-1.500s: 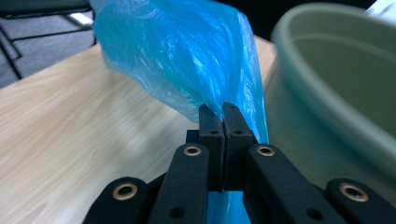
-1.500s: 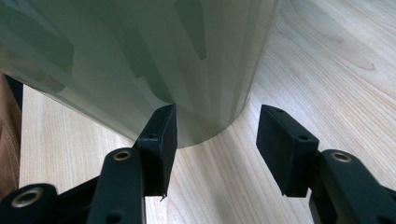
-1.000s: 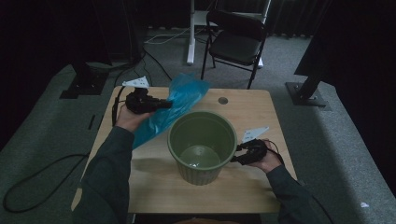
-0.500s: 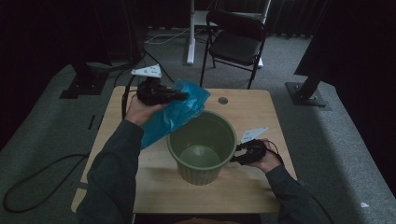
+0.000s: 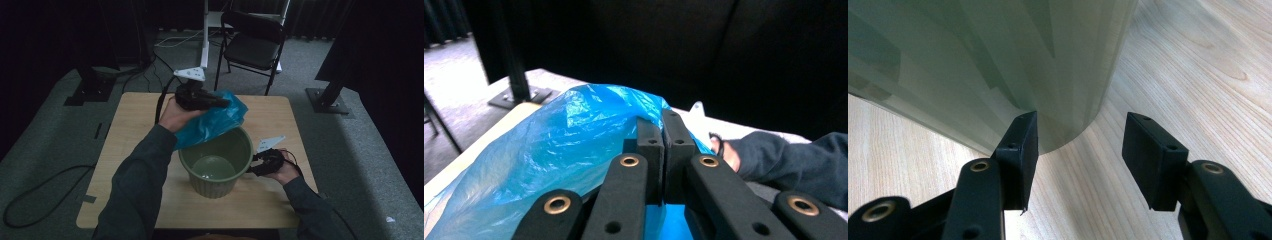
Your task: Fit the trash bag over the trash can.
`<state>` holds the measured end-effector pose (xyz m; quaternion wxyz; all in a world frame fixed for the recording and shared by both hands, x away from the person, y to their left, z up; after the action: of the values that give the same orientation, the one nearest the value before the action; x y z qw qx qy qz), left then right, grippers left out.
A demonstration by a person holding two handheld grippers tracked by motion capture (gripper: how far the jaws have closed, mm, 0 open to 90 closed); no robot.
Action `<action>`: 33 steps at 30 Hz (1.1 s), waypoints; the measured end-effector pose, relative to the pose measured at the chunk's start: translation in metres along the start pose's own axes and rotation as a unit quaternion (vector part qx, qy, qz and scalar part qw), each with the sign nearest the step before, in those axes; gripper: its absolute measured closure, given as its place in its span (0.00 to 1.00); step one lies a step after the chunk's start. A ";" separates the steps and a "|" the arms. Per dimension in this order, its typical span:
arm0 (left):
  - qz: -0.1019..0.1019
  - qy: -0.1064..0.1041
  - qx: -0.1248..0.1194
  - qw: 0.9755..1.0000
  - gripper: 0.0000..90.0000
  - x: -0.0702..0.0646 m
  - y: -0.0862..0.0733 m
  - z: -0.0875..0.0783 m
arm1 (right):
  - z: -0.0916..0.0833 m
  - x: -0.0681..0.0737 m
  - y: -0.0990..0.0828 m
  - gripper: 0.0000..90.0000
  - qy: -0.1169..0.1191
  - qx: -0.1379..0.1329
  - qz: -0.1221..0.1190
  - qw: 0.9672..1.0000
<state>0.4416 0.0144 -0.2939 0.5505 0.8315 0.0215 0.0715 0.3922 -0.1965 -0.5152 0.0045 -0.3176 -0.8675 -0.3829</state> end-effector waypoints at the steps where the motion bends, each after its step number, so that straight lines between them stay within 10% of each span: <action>1: 0.001 -0.004 -0.001 1.000 0.98 -0.001 0.003 0.005 | 0.000 0.000 0.000 0.53 0.000 0.000 0.000 1.000; 16: 0.002 -0.058 -0.003 0.998 0.97 -0.022 0.033 0.069 | -0.017 -0.013 -0.001 0.53 -0.005 -0.025 0.020 0.999; 33: -0.023 -0.004 0.059 0.998 0.96 -0.023 -0.043 0.009 | -0.051 -0.024 0.011 0.53 -0.054 -0.092 0.030 0.994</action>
<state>0.4224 0.0206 -0.3387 0.5025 0.8618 0.0429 0.0542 0.4055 -0.2379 -0.4783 -0.0597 -0.3629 -0.8176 -0.4430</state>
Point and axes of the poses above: each handheld gripper's, and its own axes: z roughly forward along the jaws, y roughly out of its top, x roughly to its left, the point moved 5 cm from there along z, roughly forward along the jaws, and after that the axes turned 13 degrees about z, right-handed, at the moved point
